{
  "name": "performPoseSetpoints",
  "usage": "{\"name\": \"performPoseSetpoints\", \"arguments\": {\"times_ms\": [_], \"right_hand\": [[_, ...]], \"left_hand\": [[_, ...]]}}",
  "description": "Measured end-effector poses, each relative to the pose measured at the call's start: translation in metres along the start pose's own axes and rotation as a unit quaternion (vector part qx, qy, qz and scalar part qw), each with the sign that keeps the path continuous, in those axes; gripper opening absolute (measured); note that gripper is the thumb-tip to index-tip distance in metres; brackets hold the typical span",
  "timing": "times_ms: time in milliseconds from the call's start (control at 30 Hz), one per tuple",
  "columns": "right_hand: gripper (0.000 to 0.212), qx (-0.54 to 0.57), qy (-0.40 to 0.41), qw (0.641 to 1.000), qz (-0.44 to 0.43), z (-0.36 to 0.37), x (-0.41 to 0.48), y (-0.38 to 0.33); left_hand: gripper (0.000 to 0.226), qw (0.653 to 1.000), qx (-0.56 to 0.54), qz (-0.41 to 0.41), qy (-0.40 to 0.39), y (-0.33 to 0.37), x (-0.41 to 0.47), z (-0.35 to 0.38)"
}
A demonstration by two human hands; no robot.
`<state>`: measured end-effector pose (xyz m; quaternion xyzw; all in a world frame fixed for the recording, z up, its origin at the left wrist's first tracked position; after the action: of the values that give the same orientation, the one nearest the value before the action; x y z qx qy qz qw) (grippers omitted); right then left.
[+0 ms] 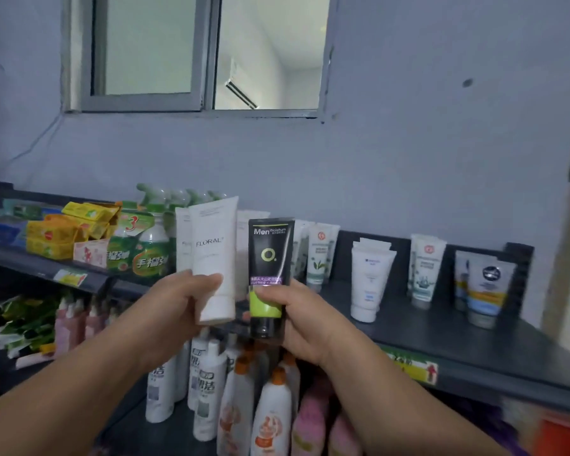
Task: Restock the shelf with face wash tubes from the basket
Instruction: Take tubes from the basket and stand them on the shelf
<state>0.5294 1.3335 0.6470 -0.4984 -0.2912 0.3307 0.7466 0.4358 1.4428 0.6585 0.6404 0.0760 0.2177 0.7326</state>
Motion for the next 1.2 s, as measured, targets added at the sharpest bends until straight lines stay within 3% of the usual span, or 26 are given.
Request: {"name": "performPoseSetpoints", "arguments": {"times_ms": [133, 300, 533, 633, 767, 833, 1000, 1200], "right_hand": [[0.031, -0.030, 0.036, 0.998, -0.050, -0.034, -0.013, -0.016], [0.033, -0.075, 0.110, 0.988, -0.077, -0.079, -0.035, -0.034], [0.037, -0.104, 0.211, 0.968, -0.089, -0.132, -0.073, -0.062], [0.036, -0.113, 0.244, 0.958, -0.098, -0.149, -0.093, -0.080], [0.036, -0.127, 0.290, 0.940, -0.125, -0.174, -0.130, -0.106], [0.038, -0.131, 0.324, 0.927, -0.137, -0.190, -0.153, -0.119], [0.028, -0.167, 0.412, 0.882, -0.153, -0.244, -0.206, -0.157], [0.023, -0.180, 0.441, 0.869, -0.136, -0.340, -0.222, -0.203]], "left_hand": [[0.038, 0.998, 0.023, 0.029, -0.060, -0.003, 0.018, 0.033], [0.037, 0.993, 0.039, 0.033, -0.103, -0.015, 0.039, 0.070], [0.072, 0.982, 0.027, 0.029, -0.184, -0.025, 0.069, 0.127], [0.053, 0.973, 0.023, 0.030, -0.226, -0.025, 0.076, 0.160], [0.063, 0.958, 0.051, 0.049, -0.277, -0.024, 0.078, 0.205], [0.056, 0.954, 0.061, 0.051, -0.289, -0.028, 0.076, 0.228], [0.043, 0.953, 0.087, 0.042, -0.289, -0.043, 0.081, 0.283], [0.046, 0.962, 0.119, 0.044, -0.243, -0.054, 0.108, 0.342]]}}
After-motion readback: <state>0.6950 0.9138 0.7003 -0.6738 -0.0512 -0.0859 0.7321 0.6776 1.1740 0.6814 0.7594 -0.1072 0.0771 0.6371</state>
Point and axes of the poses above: each hand's wrist, its own x-axis towards the middle knuckle, its own z-axis out of the palm, y = z × x, the point moved 7 cm from there along x, towards the middle knuckle, and after that the axes turned 5 degrees about x, right-handed, at the moved point
